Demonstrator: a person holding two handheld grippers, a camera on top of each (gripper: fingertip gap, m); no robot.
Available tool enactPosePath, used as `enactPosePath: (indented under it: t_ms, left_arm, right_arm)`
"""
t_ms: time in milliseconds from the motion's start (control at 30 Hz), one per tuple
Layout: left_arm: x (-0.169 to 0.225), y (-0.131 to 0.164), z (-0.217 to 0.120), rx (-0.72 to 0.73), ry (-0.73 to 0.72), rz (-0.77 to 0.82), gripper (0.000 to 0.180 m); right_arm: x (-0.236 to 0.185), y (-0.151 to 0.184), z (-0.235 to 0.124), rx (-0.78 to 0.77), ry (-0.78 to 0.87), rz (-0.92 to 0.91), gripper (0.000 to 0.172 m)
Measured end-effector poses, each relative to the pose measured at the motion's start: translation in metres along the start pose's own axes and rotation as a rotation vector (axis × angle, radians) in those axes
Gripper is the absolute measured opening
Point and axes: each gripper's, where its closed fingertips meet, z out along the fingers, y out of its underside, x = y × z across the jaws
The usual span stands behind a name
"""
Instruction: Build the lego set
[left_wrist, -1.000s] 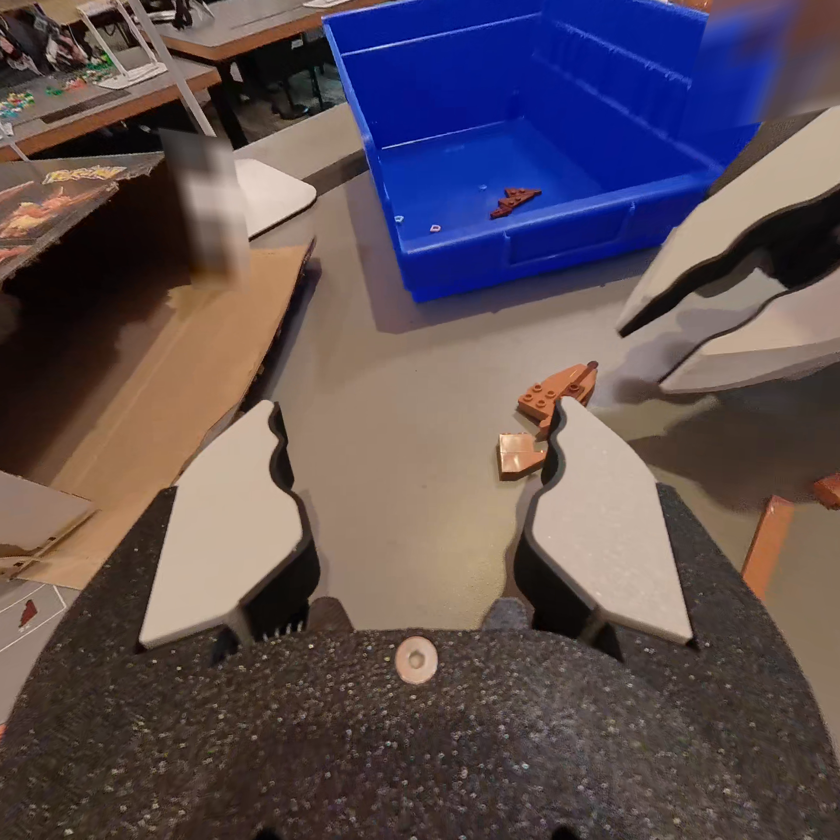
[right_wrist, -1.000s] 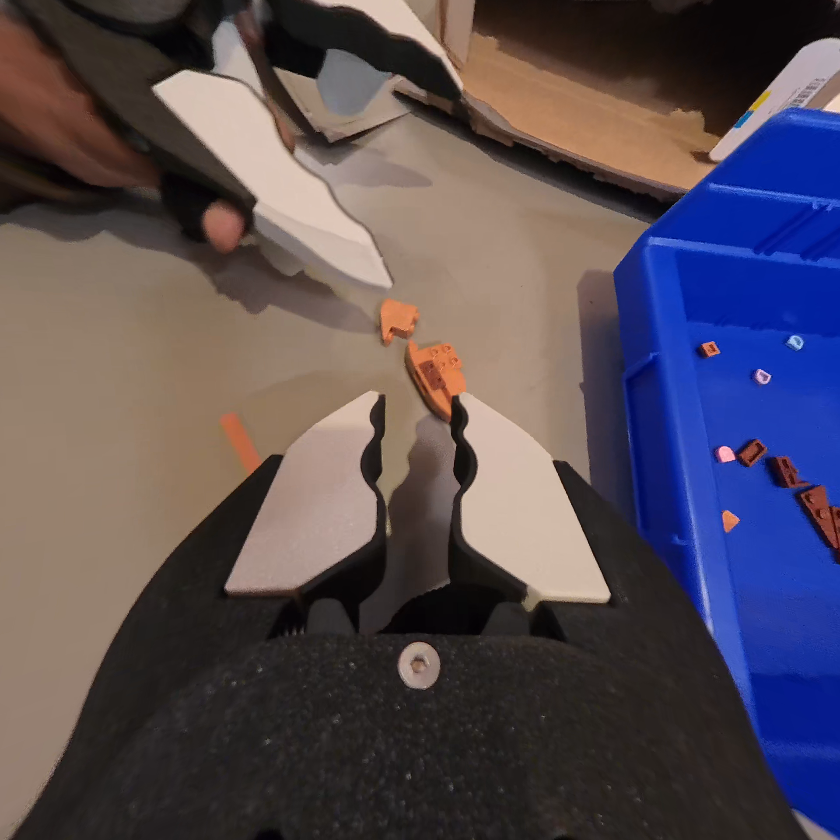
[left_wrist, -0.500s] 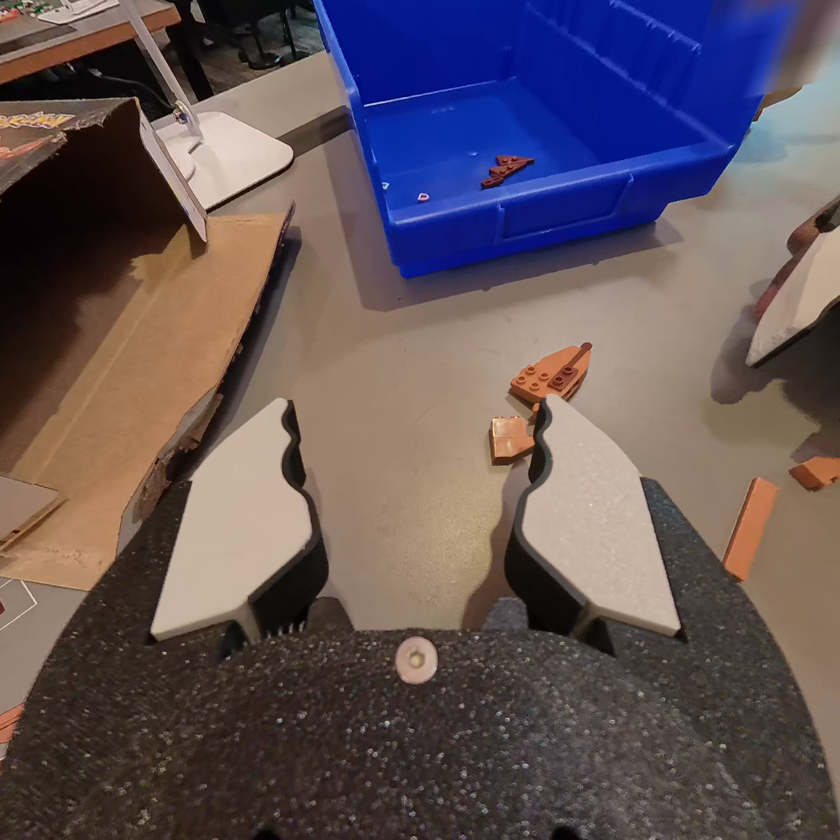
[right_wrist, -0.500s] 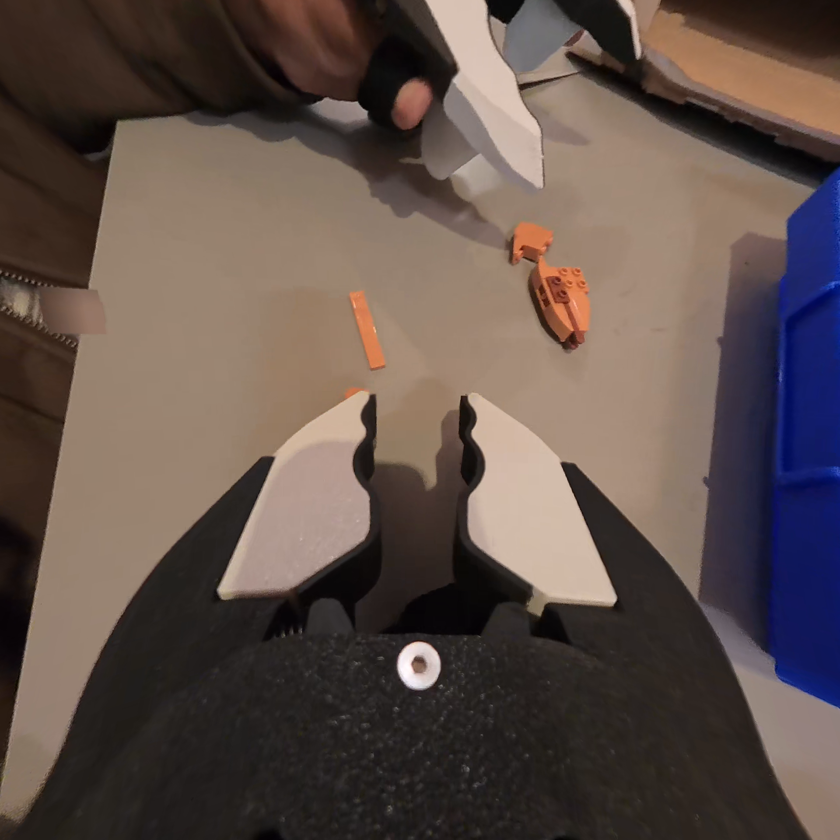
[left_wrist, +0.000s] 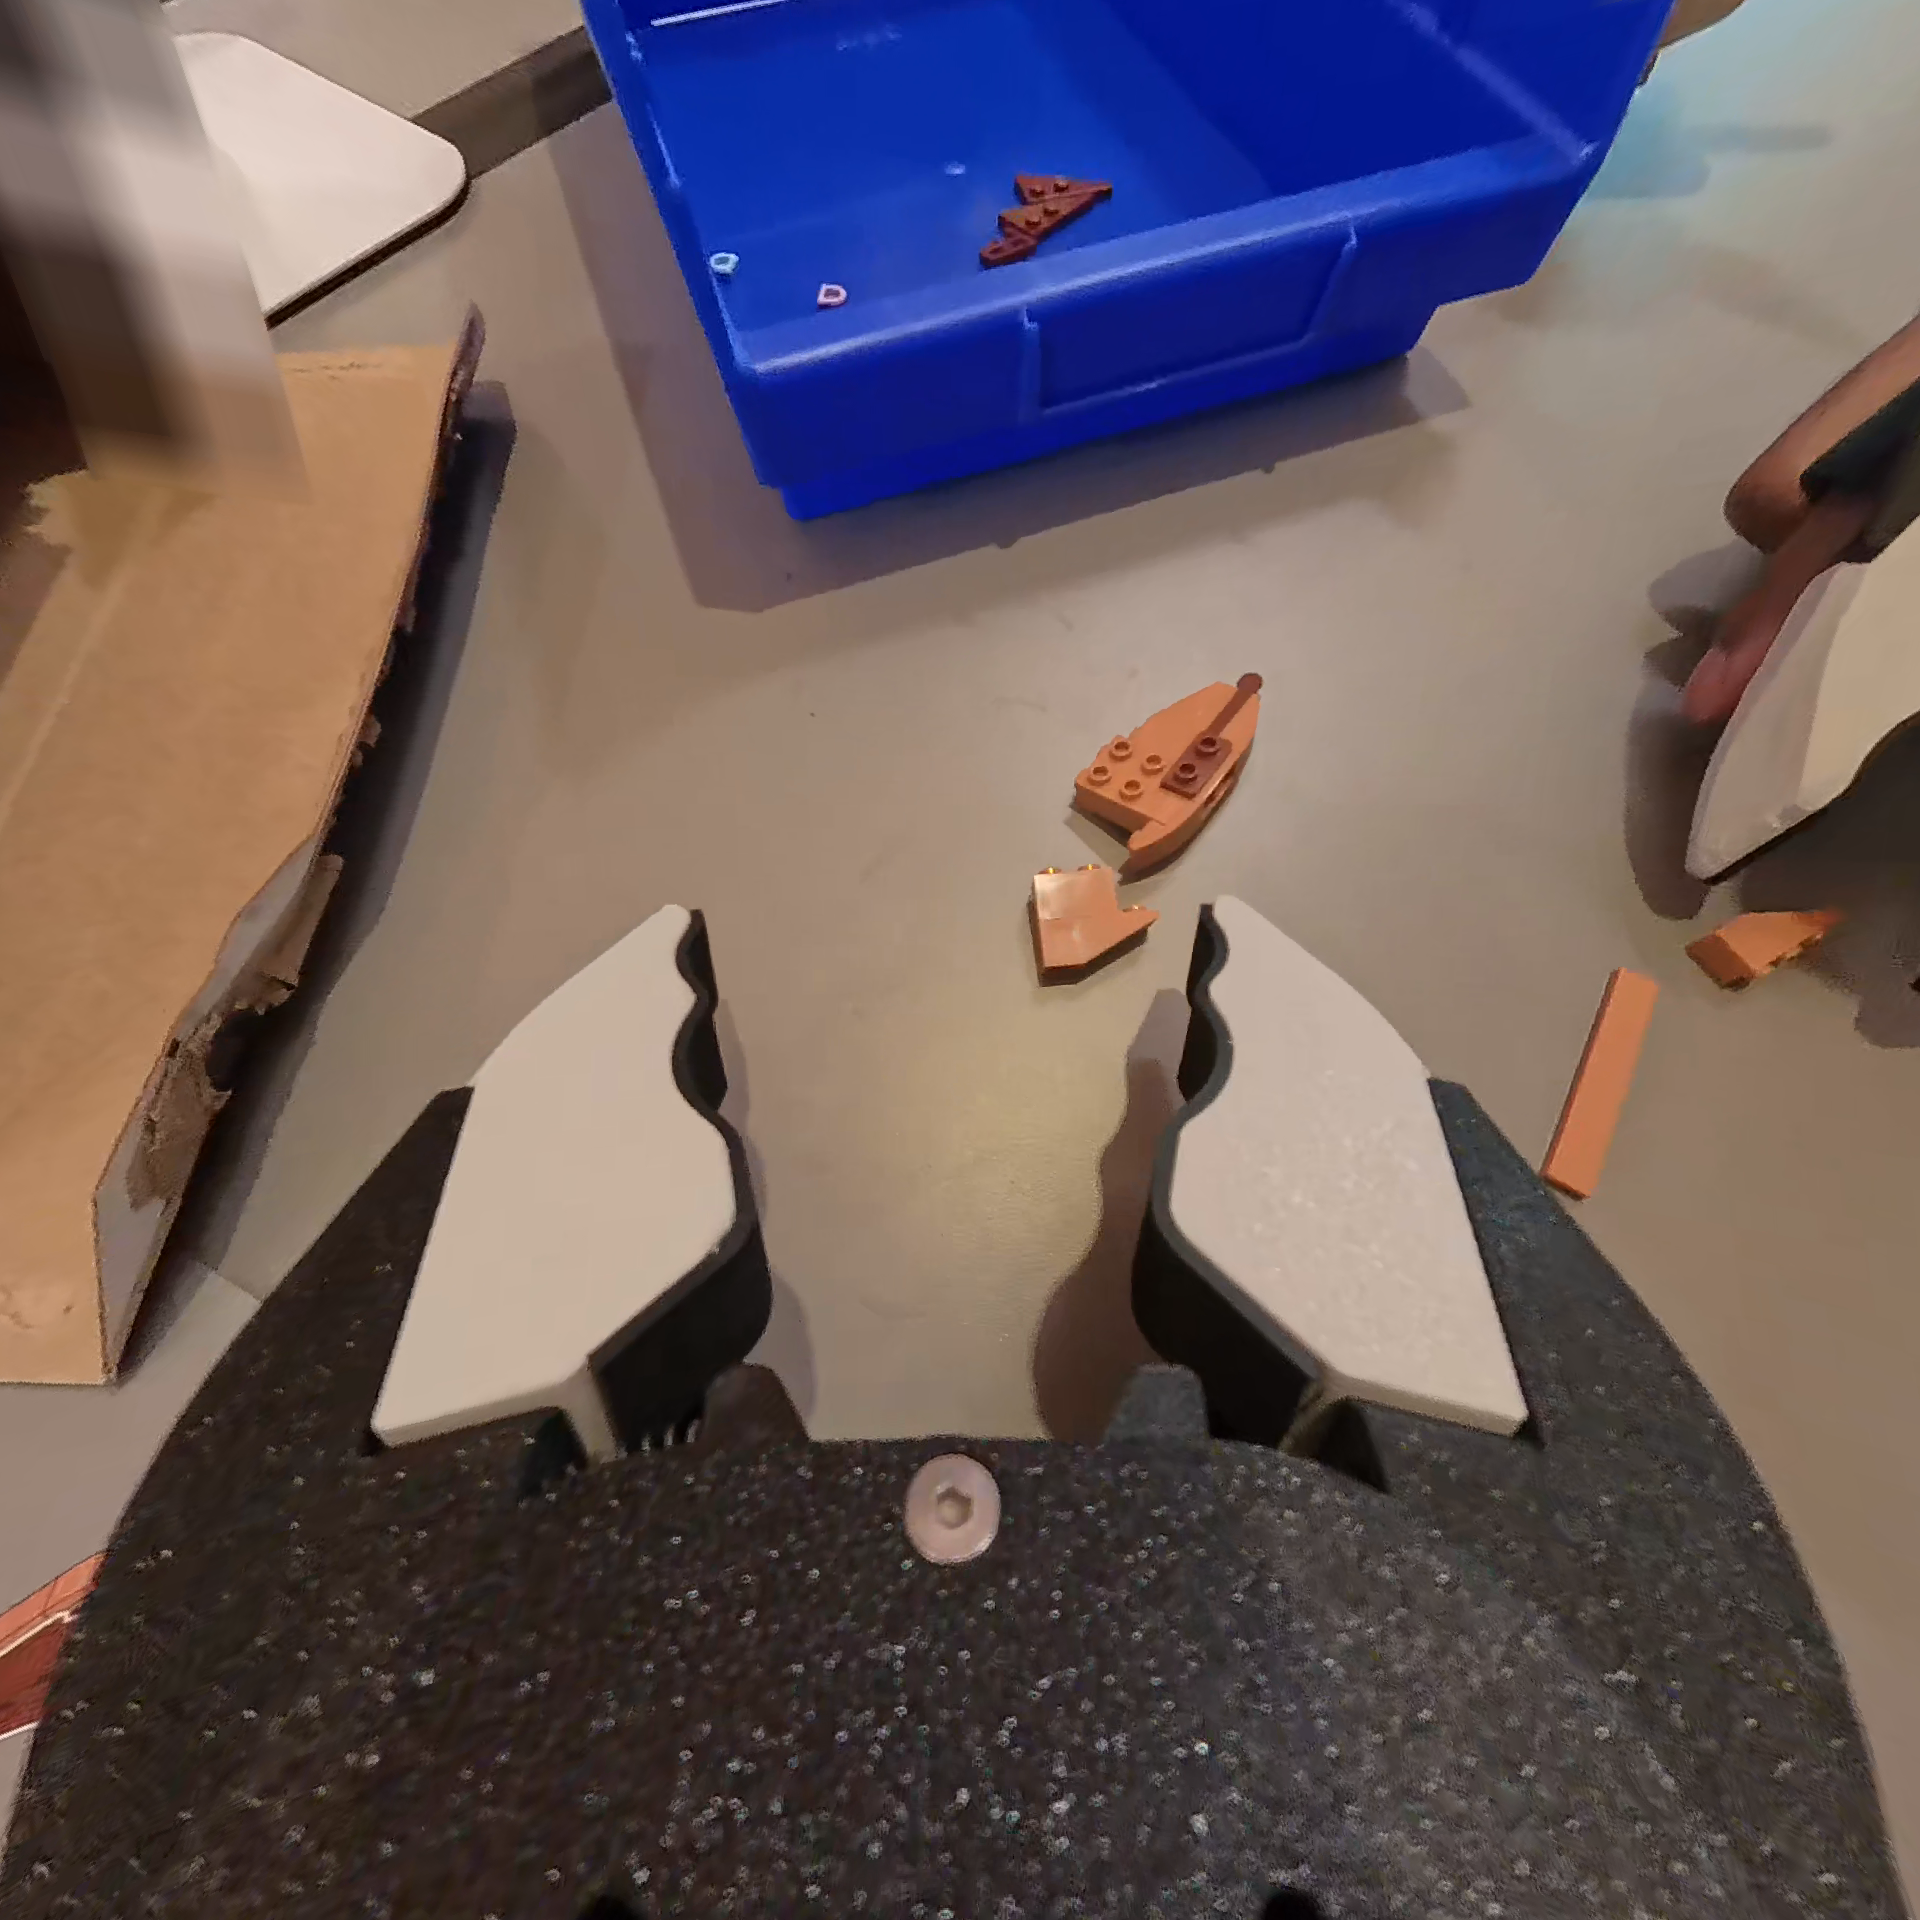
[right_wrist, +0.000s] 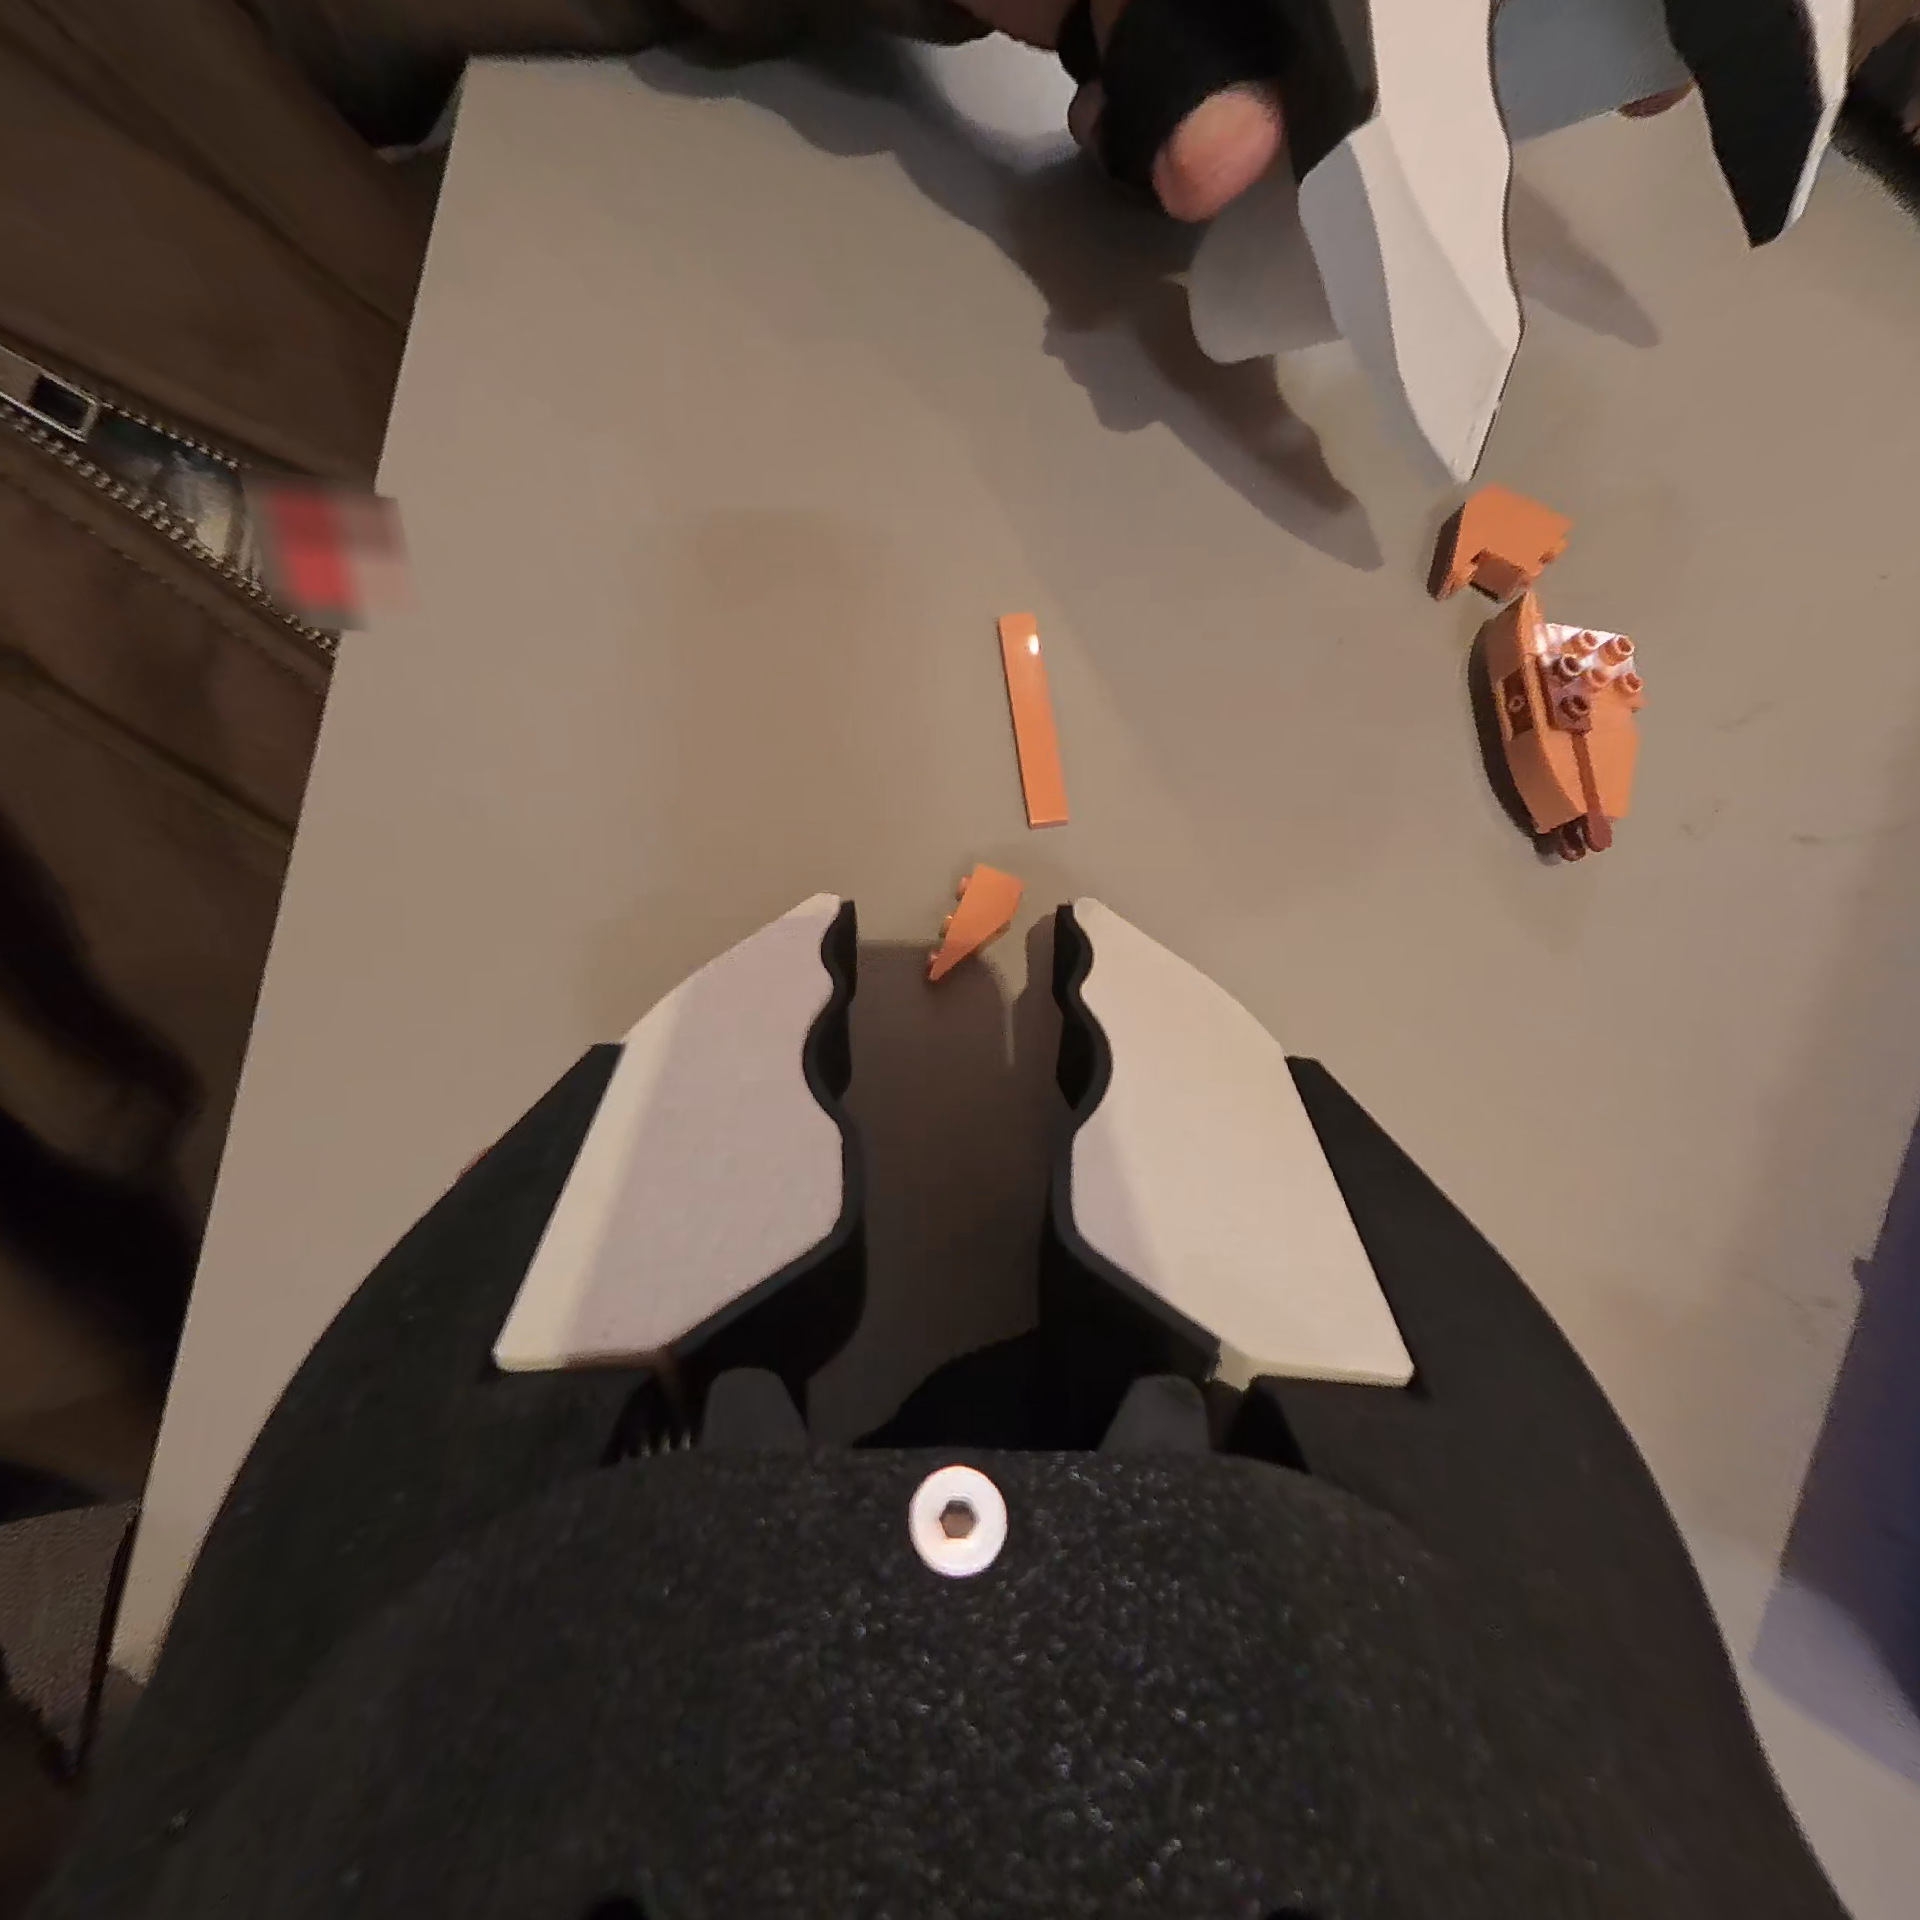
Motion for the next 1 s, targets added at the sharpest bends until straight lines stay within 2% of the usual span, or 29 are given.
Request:
enactPosePath:
  t_ms: [67, 233, 300, 500, 833, 1000]
  left_arm:
    - [0.001, 0.001, 0.001, -0.005, 0.000, 0.010, 0.087]
    - [0.001, 0.002, 0.001, -0.011, 0.001, 0.007, 0.085]
    - [0.002, 0.004, 0.000, -0.021, 0.003, 0.008, 0.085]
    - [0.004, 0.015, -0.004, -0.100, 0.042, 0.058, 0.081]
    - [0.009, 0.022, -0.001, -0.141, 0.048, 0.132, 0.074]
    - [0.010, 0.021, 0.001, -0.132, 0.035, 0.181, 0.068]
  right_arm:
    - [0.001, 0.002, 0.002, -0.019, 0.009, -0.003, 0.034]
    - [0.006, 0.006, 0.005, -0.059, 0.043, -0.004, 0.012]
    - [0.009, 0.006, 0.005, -0.059, 0.056, 0.006, 0.009]
    - [0.019, 0.004, 0.005, -0.047, 0.119, -0.019, 0.009]
    - [0.051, -0.019, 0.000, 0.070, 0.360, -0.142, 0.009]
    - [0.055, -0.021, 0.001, 0.072, 0.384, -0.150, 0.009]
